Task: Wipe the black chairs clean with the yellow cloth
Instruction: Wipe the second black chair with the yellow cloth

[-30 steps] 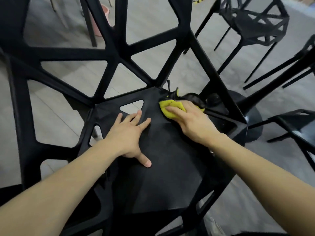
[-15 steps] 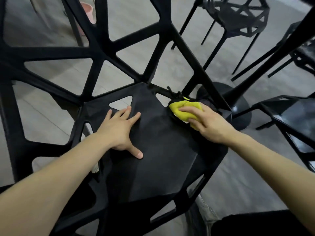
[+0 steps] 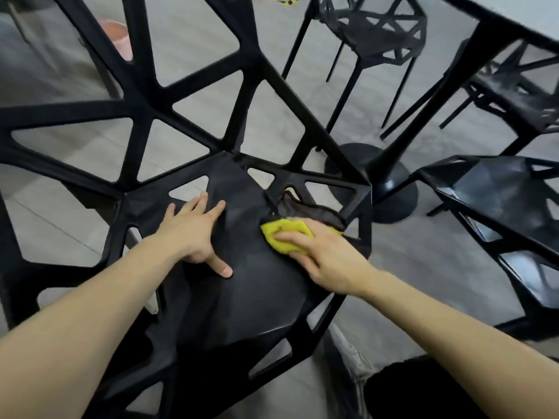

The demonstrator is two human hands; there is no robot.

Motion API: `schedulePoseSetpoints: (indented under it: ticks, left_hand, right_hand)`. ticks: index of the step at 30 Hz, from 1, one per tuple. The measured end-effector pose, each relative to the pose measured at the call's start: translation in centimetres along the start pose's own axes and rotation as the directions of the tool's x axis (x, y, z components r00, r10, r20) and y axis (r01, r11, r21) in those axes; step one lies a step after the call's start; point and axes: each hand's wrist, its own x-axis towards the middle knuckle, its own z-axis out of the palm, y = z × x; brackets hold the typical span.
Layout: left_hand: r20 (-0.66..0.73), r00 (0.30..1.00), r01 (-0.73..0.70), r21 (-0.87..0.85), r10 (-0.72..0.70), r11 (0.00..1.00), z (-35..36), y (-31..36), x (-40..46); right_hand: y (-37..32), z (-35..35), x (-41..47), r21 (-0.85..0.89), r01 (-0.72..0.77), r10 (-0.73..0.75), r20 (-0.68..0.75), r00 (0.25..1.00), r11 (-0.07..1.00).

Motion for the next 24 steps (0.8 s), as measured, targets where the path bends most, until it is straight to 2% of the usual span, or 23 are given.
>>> schedulePoseSetpoints:
  ticks: [2, 4, 6, 8, 9, 10, 11, 13, 14, 16, 18, 20, 22, 23, 24]
  left_hand:
    - [0.006, 1.0, 0.014, 0.001, -0.014, 1.0, 0.0, 0.1, 0.2]
    - [0.013, 1.0, 0.028, 0.008, -0.028, 1.0, -0.1, 0.6, 0.3]
    - [0.005, 0.999, 0.041, 0.002, -0.041, 0.999, 0.0, 1.1, 0.0]
    - [-0.015, 0.999, 0.032, -0.014, -0.032, 0.999, 0.0, 1.2, -0.3]
    - [-0.027, 0.999, 0.024, -0.024, -0.024, 0.999, 0.0, 1.3, -0.5]
    - [-0.045, 0.999, 0.028, -0.036, -0.03, 0.999, 0.0, 1.3, -0.7]
    - [-0.059, 0.997, 0.039, -0.047, -0.042, 0.998, 0.1, 1.2, -0.8]
    - [-0.089, 0.995, 0.04, -0.073, -0.047, 0.997, 0.3, 1.0, -1.1]
    - [-0.113, 0.993, 0.032, -0.082, -0.041, 0.996, 0.4, 0.8, -1.4]
    - [-0.157, 0.988, 0.006, -0.076, -0.018, 0.997, 0.8, 0.4, -2.3]
    - [-0.182, 0.983, -0.017, -0.031, 0.011, 0.999, 1.2, 0.0, -4.0]
    - [-0.207, 0.977, -0.043, 0.041, 0.051, 0.998, 1.4, -1.0, -5.7]
    - [-0.271, 0.959, -0.059, 0.098, 0.084, 0.993, 1.4, -2.6, -7.4]
    - [-0.308, 0.947, -0.053, 0.137, 0.093, 0.989, 1.3, -3.6, -8.2]
    - [-0.336, 0.936, -0.038, 0.186, 0.1, 0.982, 1.1, -4.8, -9.0]
  right_hand:
    - [0.0, -0.9, -4.7, 0.008, 0.016, -0.017, 0.052, 0.999, 1.0]
    - [3.0, -2.2, -5.2, -0.117, 0.005, -0.006, -0.008, 1.0, 0.993]
    - [6.6, -3.2, -3.5, -0.171, -0.158, 0.125, -0.188, 0.974, 0.973]
    - [7.1, -2.7, -1.8, -0.068, -0.353, 0.304, -0.373, 0.877, 0.933]
    - [5.5, -1.4, -1.6, -0.007, -0.416, 0.379, -0.395, 0.837, 0.909]
    - [2.7, -0.1, -1.7, 0.026, -0.408, 0.387, -0.377, 0.841, 0.912]
    - [-0.3, 1.2, -2.2, 0.045, -0.349, 0.344, -0.325, 0.881, 0.936]
    - [-5.4, 1.9, -3.3, 0.057, -0.105, 0.113, -0.149, 0.982, 0.993]
    - [-6.6, 1.7, -3.6, 0.08, 0.011, -0.007, -0.062, 0.998, 0.997]
    - [-6.5, 0.8, -2.9, 0.094, 0.094, -0.1, 0.068, 0.993, 0.991]
    - [-4.0, 0.5, -0.9, 0.013, 0.036, -0.037, 0.063, 0.997, 0.999]
    - [-0.7, 0.5, 1.5, -0.043, -0.152, 0.149, -0.052, 0.987, 0.988]
    - [-0.6, 1.5, 3.6, 0.028, -0.331, 0.332, -0.109, 0.937, 0.943]
    - [-2.6, 2.7, 4.2, 0.077, -0.312, 0.319, -0.103, 0.942, 0.947]
    - [-5.7, 4.1, 4.4, 0.103, -0.215, 0.223, -0.08, 0.971, 0.971]
